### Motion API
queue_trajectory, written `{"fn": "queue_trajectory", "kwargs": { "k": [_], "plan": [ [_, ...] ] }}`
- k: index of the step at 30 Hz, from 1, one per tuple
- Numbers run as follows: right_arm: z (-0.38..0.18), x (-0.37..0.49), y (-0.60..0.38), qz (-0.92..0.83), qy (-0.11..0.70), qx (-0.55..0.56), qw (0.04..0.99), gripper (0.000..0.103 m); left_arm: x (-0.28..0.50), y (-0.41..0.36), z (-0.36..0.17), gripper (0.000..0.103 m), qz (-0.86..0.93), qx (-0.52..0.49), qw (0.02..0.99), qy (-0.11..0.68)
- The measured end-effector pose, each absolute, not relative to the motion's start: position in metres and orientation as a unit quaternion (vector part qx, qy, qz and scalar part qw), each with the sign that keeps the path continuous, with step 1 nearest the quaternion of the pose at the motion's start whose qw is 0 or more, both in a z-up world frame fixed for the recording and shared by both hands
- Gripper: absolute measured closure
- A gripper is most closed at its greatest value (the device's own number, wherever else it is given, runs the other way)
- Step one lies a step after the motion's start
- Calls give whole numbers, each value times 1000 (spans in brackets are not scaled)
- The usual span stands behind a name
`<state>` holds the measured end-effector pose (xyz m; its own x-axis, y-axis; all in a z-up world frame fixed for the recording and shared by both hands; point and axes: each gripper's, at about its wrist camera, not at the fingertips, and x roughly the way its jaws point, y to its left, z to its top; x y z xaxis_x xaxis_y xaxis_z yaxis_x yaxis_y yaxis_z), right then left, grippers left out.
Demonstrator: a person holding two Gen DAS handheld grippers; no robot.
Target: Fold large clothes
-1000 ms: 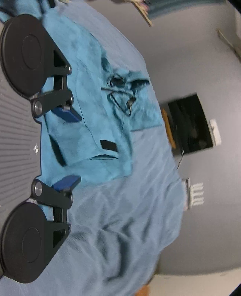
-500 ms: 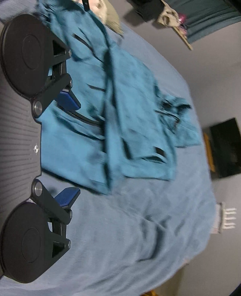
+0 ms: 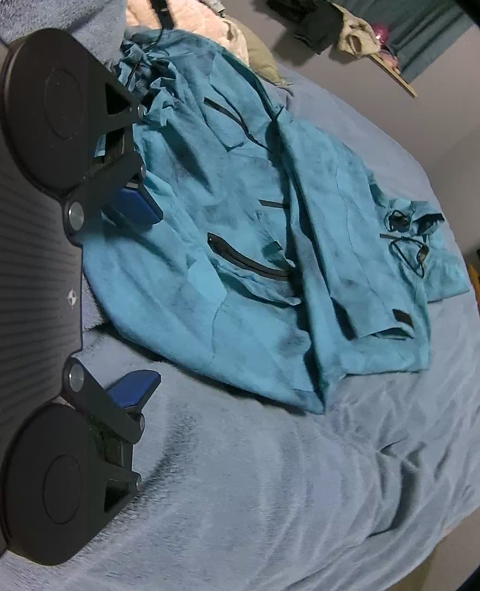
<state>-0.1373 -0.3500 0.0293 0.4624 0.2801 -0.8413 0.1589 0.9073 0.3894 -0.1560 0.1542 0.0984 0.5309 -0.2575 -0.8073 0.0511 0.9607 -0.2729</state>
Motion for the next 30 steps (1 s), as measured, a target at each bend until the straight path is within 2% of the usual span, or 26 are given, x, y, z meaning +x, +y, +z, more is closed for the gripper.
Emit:
{"fn": "queue_trajectory", "kwargs": {
  "k": [13, 15, 17, 20, 21, 22, 24, 25, 26, 30],
  "plan": [
    [-3, -123, -374, 15, 498, 307, 811, 27, -153, 168, 82, 36, -107, -191, 851, 478],
    [-6, -117, -374, 21, 492, 315, 811, 33, -148, 168, 83, 43, -115, -196, 853, 471],
    [-11, -109, -371, 31, 493, 319, 809, 35, -140, 166, 81, 56, -126, -193, 852, 469],
    [-16, -98, -364, 41, 497, 313, 808, 42, -131, 170, 71, 68, -117, -204, 841, 488],
    [-17, -96, -362, 43, 497, 311, 809, 46, -132, 172, 69, 71, -116, -209, 840, 488],
    [-17, -95, -360, 46, 496, 310, 810, 48, -133, 174, 68, 79, -114, -211, 840, 487],
    [-18, -95, -361, 43, 491, 309, 814, 66, -134, 177, 66, 86, -110, -212, 841, 485],
    [-18, -95, -363, 41, 487, 312, 815, 71, -134, 176, 66, 92, -112, -212, 842, 484],
    [-17, -95, -365, 38, 483, 313, 817, 83, -133, 174, 67, 95, -113, -205, 844, 483],
    [-5, -92, -368, 44, 454, 301, 837, 94, -124, 161, 76, 97, -130, -182, 855, 468]
  ]
}}
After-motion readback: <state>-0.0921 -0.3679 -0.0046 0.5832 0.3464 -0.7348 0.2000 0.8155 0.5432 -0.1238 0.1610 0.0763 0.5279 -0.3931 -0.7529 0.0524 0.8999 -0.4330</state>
